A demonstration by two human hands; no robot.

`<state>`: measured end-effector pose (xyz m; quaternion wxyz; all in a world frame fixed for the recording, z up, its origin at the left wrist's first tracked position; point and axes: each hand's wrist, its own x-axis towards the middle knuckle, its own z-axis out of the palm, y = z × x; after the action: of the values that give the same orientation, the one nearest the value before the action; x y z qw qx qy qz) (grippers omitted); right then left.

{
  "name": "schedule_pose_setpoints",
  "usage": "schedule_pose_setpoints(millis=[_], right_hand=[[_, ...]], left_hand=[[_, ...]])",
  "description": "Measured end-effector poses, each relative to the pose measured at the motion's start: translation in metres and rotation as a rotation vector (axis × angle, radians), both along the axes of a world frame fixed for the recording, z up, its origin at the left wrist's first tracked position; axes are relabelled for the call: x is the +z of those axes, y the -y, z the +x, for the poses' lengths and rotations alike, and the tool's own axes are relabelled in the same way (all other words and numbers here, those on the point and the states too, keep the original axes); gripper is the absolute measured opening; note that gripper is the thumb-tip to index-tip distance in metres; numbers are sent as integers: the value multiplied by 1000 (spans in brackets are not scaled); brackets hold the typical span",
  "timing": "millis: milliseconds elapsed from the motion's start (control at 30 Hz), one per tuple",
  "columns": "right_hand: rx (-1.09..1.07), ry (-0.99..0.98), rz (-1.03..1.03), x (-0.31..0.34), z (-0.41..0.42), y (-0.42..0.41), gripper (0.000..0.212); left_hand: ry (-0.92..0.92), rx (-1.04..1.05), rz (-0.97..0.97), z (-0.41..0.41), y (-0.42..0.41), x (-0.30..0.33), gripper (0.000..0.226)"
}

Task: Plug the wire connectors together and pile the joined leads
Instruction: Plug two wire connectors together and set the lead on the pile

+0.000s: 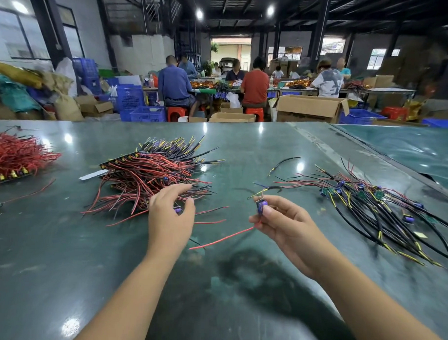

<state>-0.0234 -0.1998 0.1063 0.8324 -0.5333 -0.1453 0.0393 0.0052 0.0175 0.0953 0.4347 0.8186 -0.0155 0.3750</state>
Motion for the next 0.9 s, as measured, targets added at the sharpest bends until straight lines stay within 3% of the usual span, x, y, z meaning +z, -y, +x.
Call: schedule_pose_setpoints(millis=[67,133,233,333,467,600,733,833,900], right_hand=[[-5,15,-86,-1,-1,-2,20],[1,56,-197,1,-4,-4,15],[91,160,-374,5,-9,-4,15],[233,259,-528,11,-16,-3,20],[312,276,-656,18,-19,-1,16],[198,204,-755,16,-16,3,20],[-139,206,-829,11,-8,1,21],[-555,452,-904,12,-9,-2,27],[-598,559,-831,13,-13,-6,25]], left_hand=[[-43,-161,-118,-4,10,4,20],[-225,-395,-398,-9,20,8,16],[-572,-661,-730,-20,28,13,41],[-728,-810,-822,-23,30,14,55],[-628,-895,-829,-25,29,15,28],[-487,-897,-962,-22,26,18,14],[-286,-792,-938,-21,29,17,12],[-138,-639,-878,-21,32,15,12],[-47,-526,-785,-21,35,14,18]])
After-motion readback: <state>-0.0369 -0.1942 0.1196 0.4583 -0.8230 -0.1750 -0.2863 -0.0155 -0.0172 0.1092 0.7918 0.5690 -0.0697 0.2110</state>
